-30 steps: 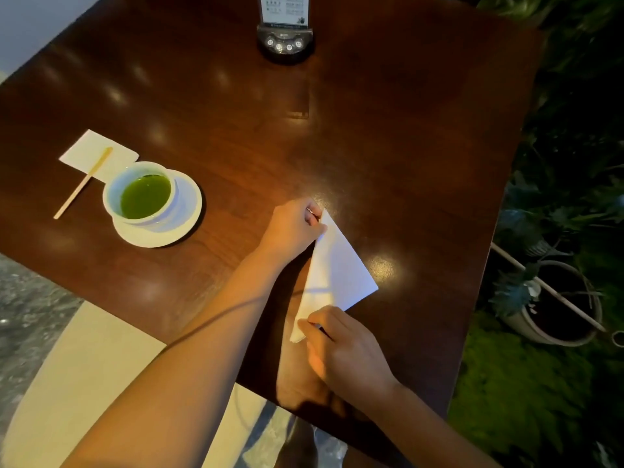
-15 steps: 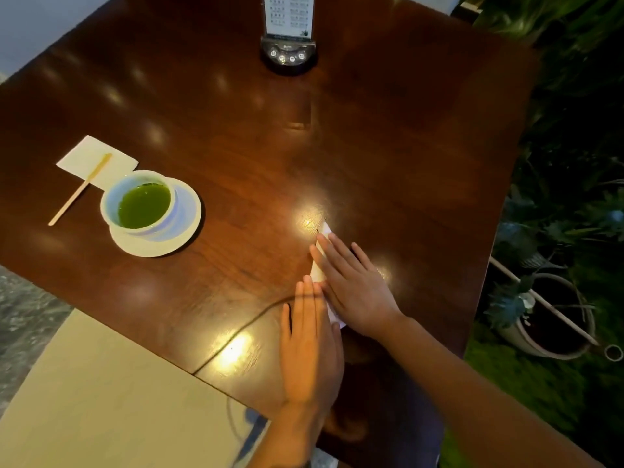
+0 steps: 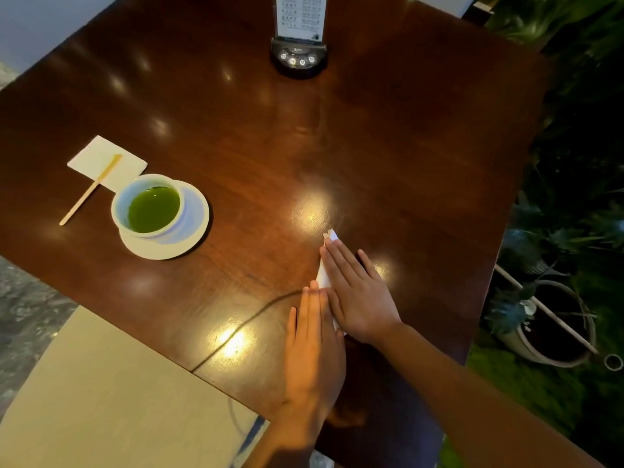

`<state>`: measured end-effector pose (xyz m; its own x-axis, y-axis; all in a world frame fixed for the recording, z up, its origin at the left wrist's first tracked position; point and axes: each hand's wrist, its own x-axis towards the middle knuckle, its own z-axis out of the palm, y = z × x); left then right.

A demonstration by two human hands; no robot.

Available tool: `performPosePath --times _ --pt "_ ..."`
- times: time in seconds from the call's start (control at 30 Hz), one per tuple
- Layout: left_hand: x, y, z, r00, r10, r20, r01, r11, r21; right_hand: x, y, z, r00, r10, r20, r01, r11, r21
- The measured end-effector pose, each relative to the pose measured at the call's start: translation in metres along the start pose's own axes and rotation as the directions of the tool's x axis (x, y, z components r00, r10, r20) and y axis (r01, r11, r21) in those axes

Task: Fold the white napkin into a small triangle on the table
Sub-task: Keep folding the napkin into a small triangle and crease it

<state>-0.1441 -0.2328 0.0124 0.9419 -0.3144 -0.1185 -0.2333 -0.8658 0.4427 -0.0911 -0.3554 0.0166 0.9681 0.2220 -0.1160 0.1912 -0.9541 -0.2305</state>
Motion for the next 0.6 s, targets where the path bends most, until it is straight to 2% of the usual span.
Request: performPosePath --times 0.13,0.23,0.3,0.4,0.5,0.6 --pt "0.000 -0.004 0.002 1.000 0.007 -0.015 -0.008 1.000 -0.014 0.000 -0.001 0.000 1.000 0.000 -0.003 0.000 1.000 0.006" --pt "0.001 -0.009 0.000 0.999 0.037 0.025 -0.039 0.996 0.075 0.000 0.001 -0.001 1.000 -0.009 -0.005 0.009 1.000 0.011" --pt "0.003 -0.018 -0.005 0.992 0.120 0.038 -0.124 0.981 0.149 -0.007 0.004 -0.004 1.000 -0.020 0.008 0.020 1.000 0.001" --pt "0.006 -0.032 -0.018 0.978 0.208 0.032 -0.210 0.951 0.229 -0.028 0.014 -0.008 0.996 -0.078 0.036 0.079 0.996 -0.048" --pt "0.001 -0.030 -0.024 0.987 0.164 -0.005 -0.157 0.953 0.258 -0.044 0.021 -0.011 0.991 -0.132 0.034 0.134 0.988 -0.073" --pt "-0.023 -0.019 -0.018 0.981 0.195 0.011 -0.193 0.956 0.219 -0.048 0.025 -0.013 0.976 -0.217 -0.014 0.217 0.976 -0.031"
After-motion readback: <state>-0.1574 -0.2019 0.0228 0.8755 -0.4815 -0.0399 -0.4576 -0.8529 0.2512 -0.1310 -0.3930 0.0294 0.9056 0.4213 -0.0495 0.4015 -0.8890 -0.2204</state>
